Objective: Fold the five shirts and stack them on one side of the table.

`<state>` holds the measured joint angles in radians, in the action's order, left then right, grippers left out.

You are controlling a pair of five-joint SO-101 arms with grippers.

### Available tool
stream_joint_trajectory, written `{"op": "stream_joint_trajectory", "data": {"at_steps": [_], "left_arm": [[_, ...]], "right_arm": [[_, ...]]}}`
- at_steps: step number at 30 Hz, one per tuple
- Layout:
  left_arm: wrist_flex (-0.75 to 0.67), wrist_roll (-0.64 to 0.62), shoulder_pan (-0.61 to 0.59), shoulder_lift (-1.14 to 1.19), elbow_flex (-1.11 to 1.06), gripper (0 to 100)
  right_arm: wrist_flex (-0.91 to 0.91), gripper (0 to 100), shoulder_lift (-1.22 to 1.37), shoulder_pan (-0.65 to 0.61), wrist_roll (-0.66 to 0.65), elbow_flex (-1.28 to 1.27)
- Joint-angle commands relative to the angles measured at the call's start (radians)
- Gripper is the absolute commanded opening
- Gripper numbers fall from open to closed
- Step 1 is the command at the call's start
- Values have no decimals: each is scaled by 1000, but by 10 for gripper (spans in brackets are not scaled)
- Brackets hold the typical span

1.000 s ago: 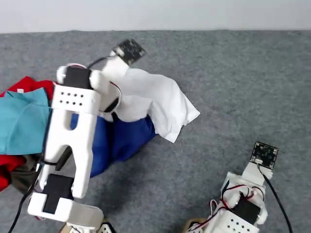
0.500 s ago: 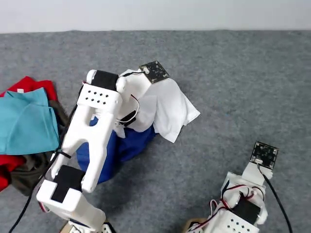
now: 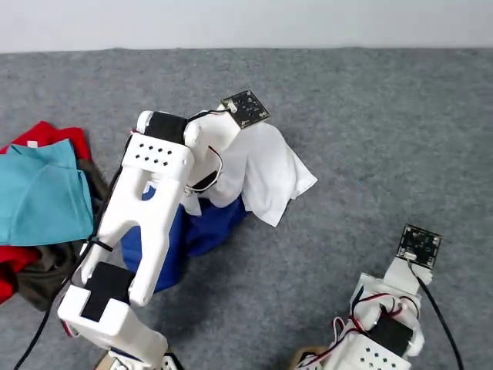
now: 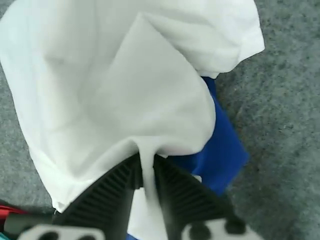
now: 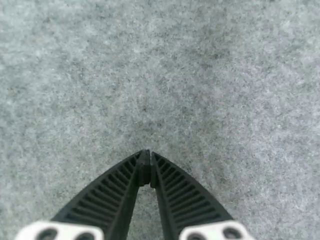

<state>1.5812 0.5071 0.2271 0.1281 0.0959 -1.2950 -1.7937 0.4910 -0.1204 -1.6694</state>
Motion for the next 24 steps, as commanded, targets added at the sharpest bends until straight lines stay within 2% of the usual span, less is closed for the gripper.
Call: {"op": "stream_joint_trajectory", "data": {"at_steps": [1,10,14,22,24], "left_arm": [[5,-6,8,-44,33,13],[23,-14,2,-295,183,13],[14,-83,-40,-407,217,13],[23,-89,-54,-436,232,13],[15,-103,-129,-445,283,13]], "right_arm": [[-5,10,-4,12,11,-15],[-5,10,-4,12,11,-15],[-5,10,-4,12,11,-15],[-5,10,-4,12,11,-15],[-5,10,-4,12,11,-15]]}}
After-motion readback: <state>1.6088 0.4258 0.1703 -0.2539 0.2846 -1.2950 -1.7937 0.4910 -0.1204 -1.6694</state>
